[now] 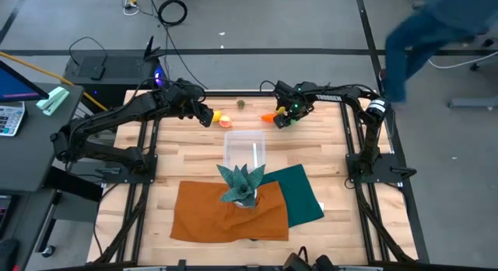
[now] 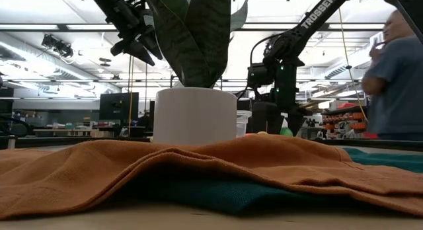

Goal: Pick and placing Produce into tupperware
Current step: Put the green pear into the transparent bin

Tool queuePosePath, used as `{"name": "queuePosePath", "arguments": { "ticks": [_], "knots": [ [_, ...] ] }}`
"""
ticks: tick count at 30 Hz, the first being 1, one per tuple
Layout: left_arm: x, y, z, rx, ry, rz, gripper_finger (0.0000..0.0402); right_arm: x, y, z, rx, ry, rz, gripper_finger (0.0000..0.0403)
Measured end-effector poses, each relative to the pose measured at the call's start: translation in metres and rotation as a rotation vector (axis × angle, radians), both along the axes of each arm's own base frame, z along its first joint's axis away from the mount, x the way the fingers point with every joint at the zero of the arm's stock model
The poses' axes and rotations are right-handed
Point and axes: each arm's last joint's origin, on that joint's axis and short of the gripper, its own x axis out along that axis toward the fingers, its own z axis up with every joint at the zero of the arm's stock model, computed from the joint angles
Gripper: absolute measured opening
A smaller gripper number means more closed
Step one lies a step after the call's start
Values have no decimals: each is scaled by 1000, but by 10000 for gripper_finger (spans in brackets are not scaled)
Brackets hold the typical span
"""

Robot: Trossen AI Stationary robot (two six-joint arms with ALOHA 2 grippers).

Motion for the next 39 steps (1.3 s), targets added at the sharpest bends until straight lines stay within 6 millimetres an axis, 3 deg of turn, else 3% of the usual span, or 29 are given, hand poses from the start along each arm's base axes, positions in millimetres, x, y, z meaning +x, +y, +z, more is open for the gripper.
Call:
{"name": "queuePosePath", "arguments": {
  "ticks": [12,22,27,33,39],
  "knots": [
    [0,0,0,0,0,0,165,-6,16,44,-51,-98,23,233],
    [0,0,0,0,0,1,165,-13,62,110,-84,-340,152,233],
    [0,0,0,0,0,0,165,-14,90,132,-82,-438,270,234],
    [0,0,0,0,0,1,165,5,112,142,-117,-591,400,234],
    [0,0,0,0,0,1,165,36,114,146,-132,-705,488,234]
  ]
}}
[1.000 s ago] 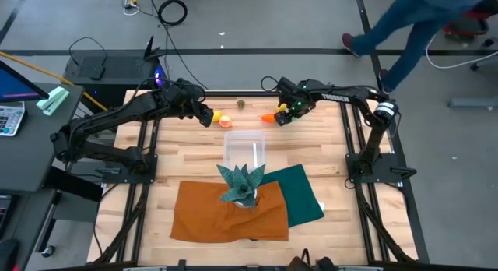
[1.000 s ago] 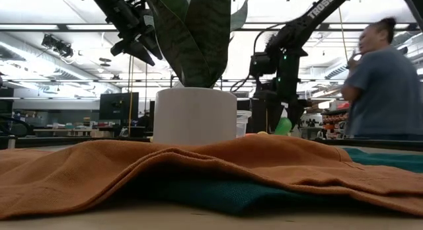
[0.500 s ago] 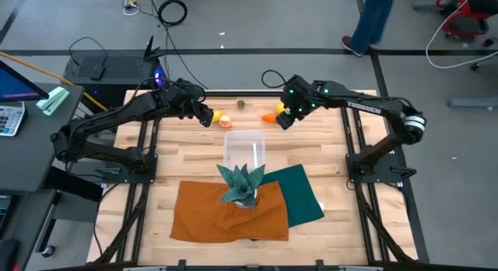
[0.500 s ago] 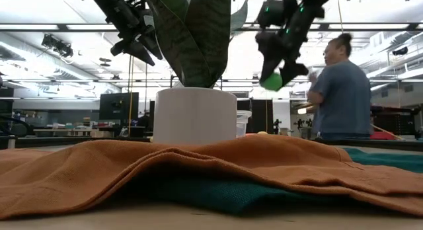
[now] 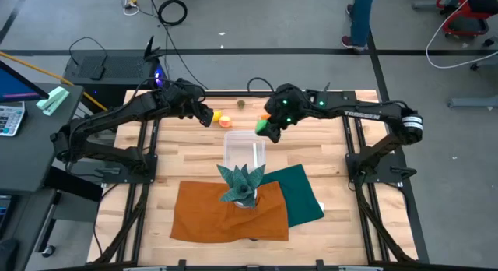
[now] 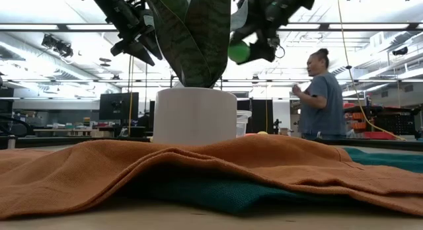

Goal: Pick and placing Produce into tupperware
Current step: Put the green pear into the transparent bin

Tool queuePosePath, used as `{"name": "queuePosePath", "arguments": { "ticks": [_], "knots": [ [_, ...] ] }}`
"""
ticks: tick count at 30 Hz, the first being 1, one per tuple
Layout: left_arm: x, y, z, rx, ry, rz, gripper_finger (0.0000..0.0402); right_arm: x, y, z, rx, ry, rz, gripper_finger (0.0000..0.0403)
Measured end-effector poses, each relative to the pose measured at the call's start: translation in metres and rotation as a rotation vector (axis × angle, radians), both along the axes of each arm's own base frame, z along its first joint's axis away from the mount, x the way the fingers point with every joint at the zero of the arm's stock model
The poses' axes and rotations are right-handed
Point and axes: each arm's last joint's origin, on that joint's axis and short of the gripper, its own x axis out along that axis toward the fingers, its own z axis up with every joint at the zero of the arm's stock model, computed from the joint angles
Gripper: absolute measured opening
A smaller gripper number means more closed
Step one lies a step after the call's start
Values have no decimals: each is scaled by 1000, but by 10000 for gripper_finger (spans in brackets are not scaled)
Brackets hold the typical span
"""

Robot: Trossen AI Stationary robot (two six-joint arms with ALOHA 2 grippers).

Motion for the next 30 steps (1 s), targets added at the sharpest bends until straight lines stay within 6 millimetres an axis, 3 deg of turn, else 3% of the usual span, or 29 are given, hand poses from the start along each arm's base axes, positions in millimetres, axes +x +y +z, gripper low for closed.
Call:
{"name": "queuePosePath", "arguments": {
  "ticks": [7,12,21,30],
  "knots": [
    [-3,-2,-4,-22,46,-1,165,33,-12,20,-83,-32,102,234],
    [-11,-5,-11,-62,160,-18,165,49,-18,19,-114,47,164,234],
    [-23,-12,-21,-122,340,-57,165,64,-23,-11,-77,201,208,234],
    [-24,-12,-21,-119,355,-70,165,77,-26,-40,-59,270,234,234]
  ]
}}
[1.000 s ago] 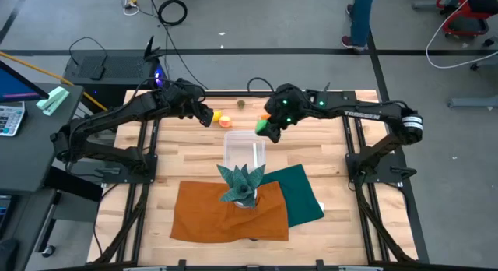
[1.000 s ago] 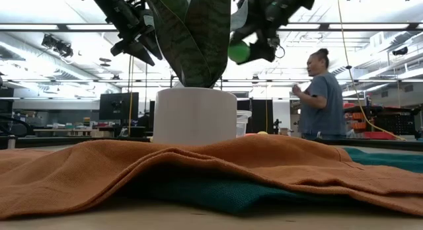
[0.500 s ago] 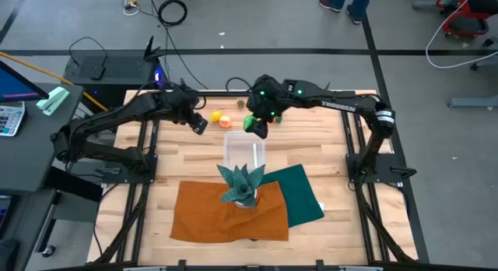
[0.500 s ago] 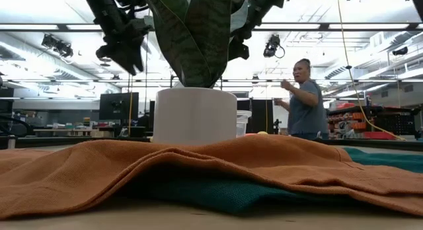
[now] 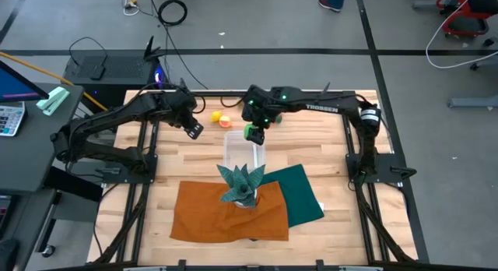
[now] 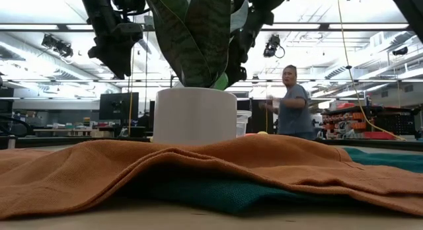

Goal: Pick and placing Produce into tupperware
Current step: Put the green pear into the transparent bin

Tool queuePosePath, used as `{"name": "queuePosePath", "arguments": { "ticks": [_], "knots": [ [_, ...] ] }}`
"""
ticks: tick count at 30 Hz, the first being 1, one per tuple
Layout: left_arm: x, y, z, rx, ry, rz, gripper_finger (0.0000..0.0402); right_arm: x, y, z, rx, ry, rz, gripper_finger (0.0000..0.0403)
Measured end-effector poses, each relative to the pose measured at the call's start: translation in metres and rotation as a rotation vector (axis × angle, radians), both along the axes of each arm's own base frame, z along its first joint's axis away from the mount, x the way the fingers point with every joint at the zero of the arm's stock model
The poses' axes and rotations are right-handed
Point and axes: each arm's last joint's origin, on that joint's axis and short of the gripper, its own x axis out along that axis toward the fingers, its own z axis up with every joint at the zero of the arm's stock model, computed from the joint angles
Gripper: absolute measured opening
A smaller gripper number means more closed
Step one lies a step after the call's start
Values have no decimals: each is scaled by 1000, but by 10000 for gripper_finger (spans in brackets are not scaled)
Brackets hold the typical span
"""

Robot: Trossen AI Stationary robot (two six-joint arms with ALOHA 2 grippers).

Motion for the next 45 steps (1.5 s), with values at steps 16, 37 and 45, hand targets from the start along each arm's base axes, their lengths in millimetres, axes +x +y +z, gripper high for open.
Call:
{"name": "queuePosePath", "arguments": {
  "ticks": [16,37,45],
  "knots": [
    [0,0,0,0,-2,0,165,9,1,-19,8,40,35,234],
    [0,0,0,1,-6,4,165,25,3,-72,49,168,52,234],
    [0,0,0,1,-6,4,165,29,14,-76,3,212,15,234]
  ]
}}
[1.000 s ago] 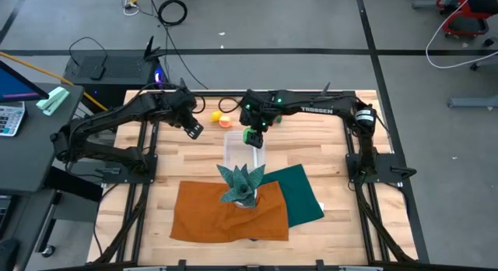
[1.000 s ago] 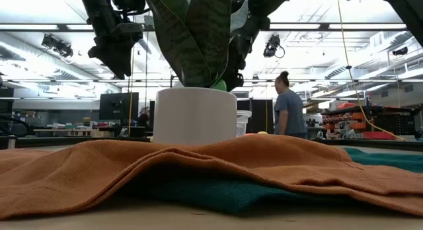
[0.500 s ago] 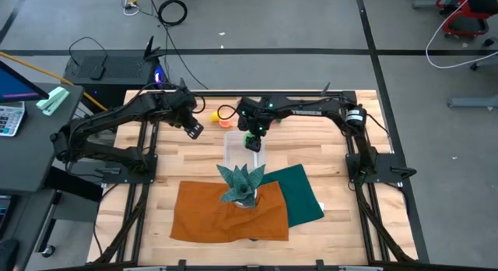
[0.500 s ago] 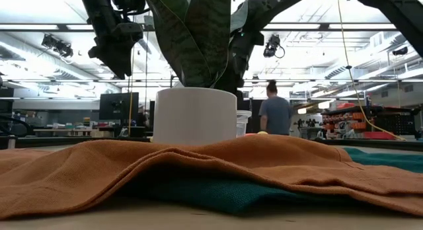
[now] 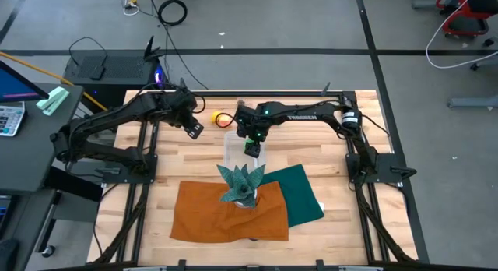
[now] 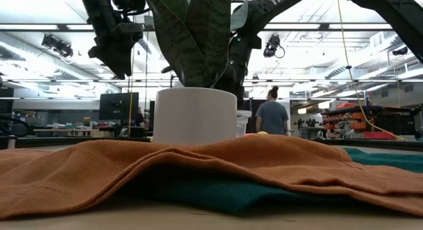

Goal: Pick and placing Produce into tupperware
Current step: Put the green pear into the transparent bin

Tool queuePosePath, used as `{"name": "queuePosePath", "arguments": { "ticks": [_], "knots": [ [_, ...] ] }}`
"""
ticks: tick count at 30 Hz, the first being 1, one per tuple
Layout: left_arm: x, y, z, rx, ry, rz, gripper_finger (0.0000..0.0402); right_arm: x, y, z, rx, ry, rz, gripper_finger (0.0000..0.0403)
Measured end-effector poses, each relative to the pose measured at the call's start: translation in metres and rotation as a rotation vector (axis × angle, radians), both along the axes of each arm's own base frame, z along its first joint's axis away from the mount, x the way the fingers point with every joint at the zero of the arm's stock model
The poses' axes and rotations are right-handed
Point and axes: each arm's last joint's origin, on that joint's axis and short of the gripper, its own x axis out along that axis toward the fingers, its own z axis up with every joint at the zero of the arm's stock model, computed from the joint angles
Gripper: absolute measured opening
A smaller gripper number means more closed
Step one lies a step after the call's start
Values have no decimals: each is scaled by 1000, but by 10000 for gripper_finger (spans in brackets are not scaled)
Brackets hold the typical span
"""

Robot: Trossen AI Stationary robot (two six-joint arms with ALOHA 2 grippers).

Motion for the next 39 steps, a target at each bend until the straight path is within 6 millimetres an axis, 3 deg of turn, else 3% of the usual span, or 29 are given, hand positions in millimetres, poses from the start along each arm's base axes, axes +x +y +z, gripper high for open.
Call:
{"name": "queuePosePath", "arguments": {
  "ticks": [12,23,39],
  "knots": [
    [0,0,0,-2,-1,3,165,7,17,0,-113,1,1,234],
    [0,0,0,-3,-2,6,165,7,16,-1,-238,14,90,234],
    [0,0,0,-7,-5,14,165,1,16,-2,-287,84,198,234]
  ]
}}
